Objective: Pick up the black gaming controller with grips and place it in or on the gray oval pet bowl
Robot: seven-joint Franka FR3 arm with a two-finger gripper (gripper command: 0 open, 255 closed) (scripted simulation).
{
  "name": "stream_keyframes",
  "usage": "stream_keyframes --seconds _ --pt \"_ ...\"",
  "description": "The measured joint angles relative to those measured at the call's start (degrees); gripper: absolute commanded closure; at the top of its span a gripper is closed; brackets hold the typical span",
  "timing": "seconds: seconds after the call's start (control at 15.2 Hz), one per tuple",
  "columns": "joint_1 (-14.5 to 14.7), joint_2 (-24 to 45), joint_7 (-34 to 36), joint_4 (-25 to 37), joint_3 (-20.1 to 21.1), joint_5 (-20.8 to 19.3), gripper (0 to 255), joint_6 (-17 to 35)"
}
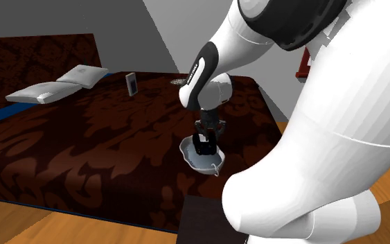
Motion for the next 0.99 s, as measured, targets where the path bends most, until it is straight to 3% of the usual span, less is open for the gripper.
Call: stream_keyframes --seconds 0.33,0.4,0.79,0.99 --pt "0.0 0.3 0.0 0.1 -0.2 -0.2 255 0.6" --pt "-0.1 0.7 0.2 0.4 -0.2 -0.4 0 0.8" --pt "0.1 1.5 0.5 -0.1 0.0 -0.6 0 1.1" --pt "0.9 -1.5 -0.9 1.0 0.3 1.6 0 -3.6"
